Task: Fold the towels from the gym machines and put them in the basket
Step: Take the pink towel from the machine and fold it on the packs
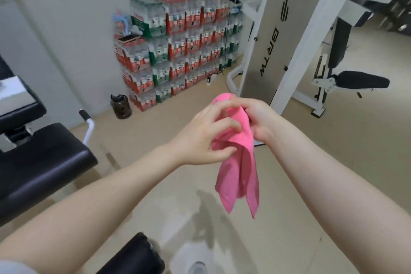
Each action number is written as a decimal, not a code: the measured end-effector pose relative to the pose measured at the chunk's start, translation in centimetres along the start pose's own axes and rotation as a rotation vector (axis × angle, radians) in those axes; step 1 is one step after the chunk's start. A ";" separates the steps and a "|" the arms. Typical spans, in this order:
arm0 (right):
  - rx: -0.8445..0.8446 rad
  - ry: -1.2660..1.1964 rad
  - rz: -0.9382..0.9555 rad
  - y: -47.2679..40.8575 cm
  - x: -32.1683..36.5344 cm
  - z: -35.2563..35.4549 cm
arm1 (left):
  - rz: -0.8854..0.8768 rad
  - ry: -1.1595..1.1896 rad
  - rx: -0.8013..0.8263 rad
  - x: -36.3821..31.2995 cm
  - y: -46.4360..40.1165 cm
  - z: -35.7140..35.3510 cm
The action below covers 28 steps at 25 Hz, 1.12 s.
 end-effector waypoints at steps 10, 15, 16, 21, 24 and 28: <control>-0.196 1.270 0.271 -18.8 12.0 9.7 | 0.645 0.094 0.051 14.8 -17.8 -6.7; 0.069 1.175 0.436 -26.1 22.0 12.8 | 0.760 0.140 0.198 24.2 -27.5 -9.2; 0.159 1.174 0.405 -27.4 23.4 13.3 | 0.775 0.138 0.235 26.0 -28.9 -9.5; 0.284 1.217 0.474 -35.9 26.5 14.2 | 0.895 0.167 0.262 34.6 -33.5 -10.2; 0.319 1.252 0.512 -41.9 27.6 13.8 | 0.941 0.346 0.290 40.0 -35.3 -10.1; 0.227 1.271 0.573 -51.1 30.3 13.1 | 0.973 0.449 0.166 48.0 -38.4 -10.0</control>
Point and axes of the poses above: each hand's wrist, its own y-axis away from the middle knuckle, its own z-axis out of the back of the hand, x = y × z, the point moved 1 cm from there along -y, towards the middle knuckle, and after that the axes turned 3 degrees about -y, right-handed, at the moved point
